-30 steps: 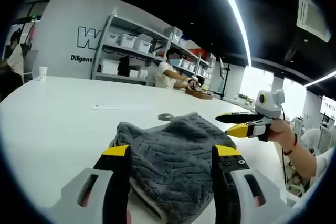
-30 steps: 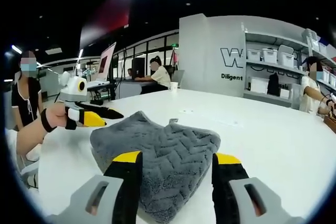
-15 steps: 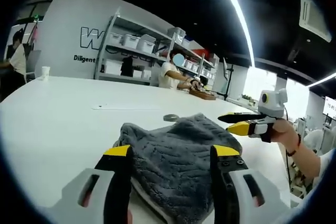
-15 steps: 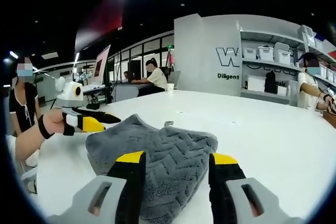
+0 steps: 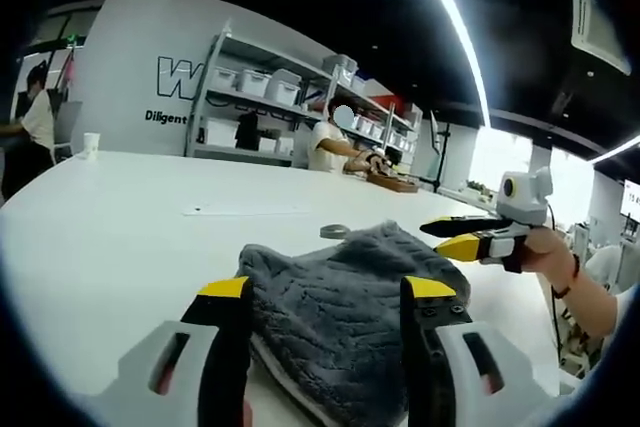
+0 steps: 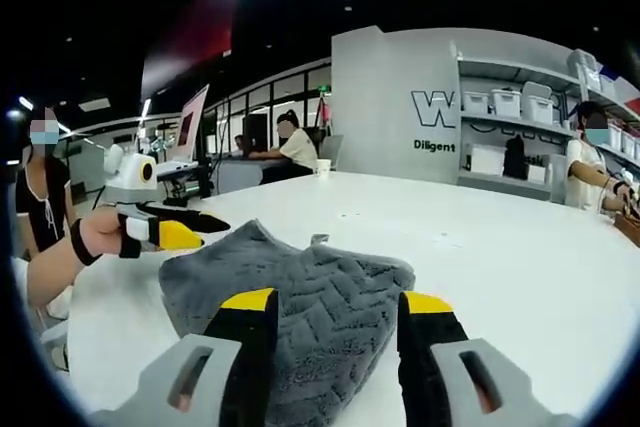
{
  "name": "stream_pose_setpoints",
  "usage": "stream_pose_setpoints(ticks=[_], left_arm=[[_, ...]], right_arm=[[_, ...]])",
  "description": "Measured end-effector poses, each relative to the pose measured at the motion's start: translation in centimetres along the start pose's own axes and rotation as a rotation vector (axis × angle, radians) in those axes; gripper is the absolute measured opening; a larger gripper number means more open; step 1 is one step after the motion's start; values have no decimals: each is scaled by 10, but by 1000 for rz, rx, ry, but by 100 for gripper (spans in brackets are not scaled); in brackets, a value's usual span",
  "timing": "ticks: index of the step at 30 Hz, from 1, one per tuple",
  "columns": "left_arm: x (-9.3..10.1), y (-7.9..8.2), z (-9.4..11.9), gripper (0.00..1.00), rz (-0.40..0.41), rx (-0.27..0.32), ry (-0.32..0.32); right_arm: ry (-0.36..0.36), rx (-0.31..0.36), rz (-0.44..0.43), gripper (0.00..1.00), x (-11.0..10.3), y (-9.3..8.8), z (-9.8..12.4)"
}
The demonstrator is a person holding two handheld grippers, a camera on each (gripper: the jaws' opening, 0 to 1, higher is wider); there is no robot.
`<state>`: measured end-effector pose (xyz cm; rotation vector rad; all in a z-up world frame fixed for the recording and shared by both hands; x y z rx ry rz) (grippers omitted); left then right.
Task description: Open the folded towel by lifting each exposed corner and separating the folded layers until the towel lies flat within the target outline without major curled edges
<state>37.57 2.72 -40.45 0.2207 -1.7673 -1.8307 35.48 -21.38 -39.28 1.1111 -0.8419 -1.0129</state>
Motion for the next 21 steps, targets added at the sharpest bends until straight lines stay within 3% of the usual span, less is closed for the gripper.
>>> stream_pose_setpoints(ticks=[21], left_arm=[[-10, -3, -9, 56, -8, -16, 29]], right_arm=[[-2, -20, 10, 44, 8, 4, -13]])
Point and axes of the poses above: the point that each gripper's makers call its tool centre point, and the gripper's own axes: z roughly backward along the fingers, x roughly to its right, y roughly out of its top, the point moved 7 cm from there along z, roughly backward along the fingers, and after that the axes turned 13 degrees about -y, right-handed, at the moved point
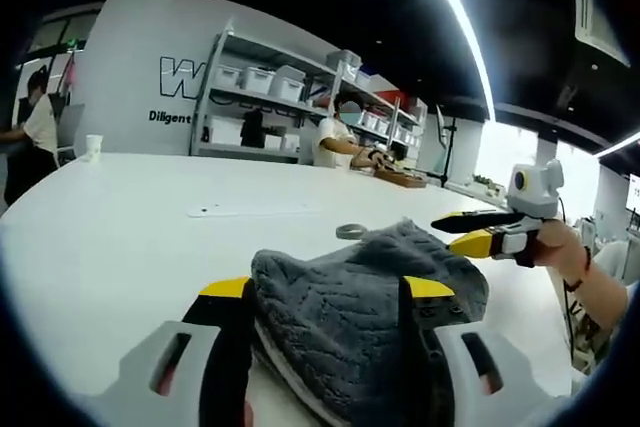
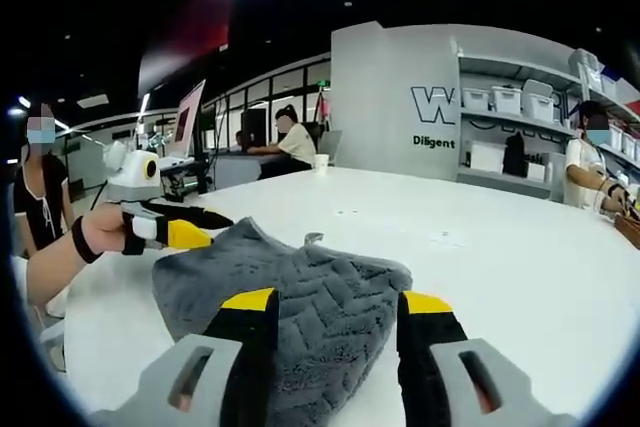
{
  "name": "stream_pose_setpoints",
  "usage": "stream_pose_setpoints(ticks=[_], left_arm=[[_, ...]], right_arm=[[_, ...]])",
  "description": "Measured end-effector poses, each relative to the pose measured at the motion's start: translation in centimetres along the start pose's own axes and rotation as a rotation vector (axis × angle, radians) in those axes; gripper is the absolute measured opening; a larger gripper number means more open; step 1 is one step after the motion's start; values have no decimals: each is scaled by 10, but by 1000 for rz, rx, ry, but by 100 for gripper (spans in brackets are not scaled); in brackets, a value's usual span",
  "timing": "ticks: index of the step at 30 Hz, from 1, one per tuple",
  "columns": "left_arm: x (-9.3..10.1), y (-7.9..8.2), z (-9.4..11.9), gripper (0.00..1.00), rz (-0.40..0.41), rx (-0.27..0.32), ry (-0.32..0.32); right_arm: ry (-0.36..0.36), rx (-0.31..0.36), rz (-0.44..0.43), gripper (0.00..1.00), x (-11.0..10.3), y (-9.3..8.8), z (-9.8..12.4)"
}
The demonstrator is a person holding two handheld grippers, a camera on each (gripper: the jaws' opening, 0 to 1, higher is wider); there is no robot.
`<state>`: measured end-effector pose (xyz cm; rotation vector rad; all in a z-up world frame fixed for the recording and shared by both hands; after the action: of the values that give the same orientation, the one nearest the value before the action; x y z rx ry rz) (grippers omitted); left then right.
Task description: Open the folded towel by lifting each exposed corner and separating the folded layers until the towel lies flat within the target outline without major curled edges
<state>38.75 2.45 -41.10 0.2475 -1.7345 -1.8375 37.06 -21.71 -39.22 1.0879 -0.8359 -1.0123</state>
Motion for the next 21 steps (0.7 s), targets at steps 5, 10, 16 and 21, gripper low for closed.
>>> stream_pose_setpoints(ticks=[5, 10, 16, 21], left_arm=[[1, -2, -2, 55, -18, -21, 15], [1, -3, -4, 55, -22, -21, 24], [-3, -4, -6, 52, -34, -18, 42], [-6, -6, -7, 50, -29, -11, 53]], right_arm=[[-4, -11, 9, 45, 5, 0, -5], [-12, 5, -28, 44, 9, 4, -8], [-18, -2, -45, 44, 11, 3, -10], [-16, 0, -48, 44, 10, 5, -12]])
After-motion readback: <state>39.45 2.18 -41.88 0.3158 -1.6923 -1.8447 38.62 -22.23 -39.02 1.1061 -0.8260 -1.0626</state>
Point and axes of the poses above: the point that each gripper's makers call its tool centre point, and the gripper's own axes: z roughly backward along the fingers, x roughly to its right, y roughly out of its top, the point moved 7 cm from there along z, roughly backward along the fingers, and after that the axes turned 13 degrees about -y, right-handed, at the moved point
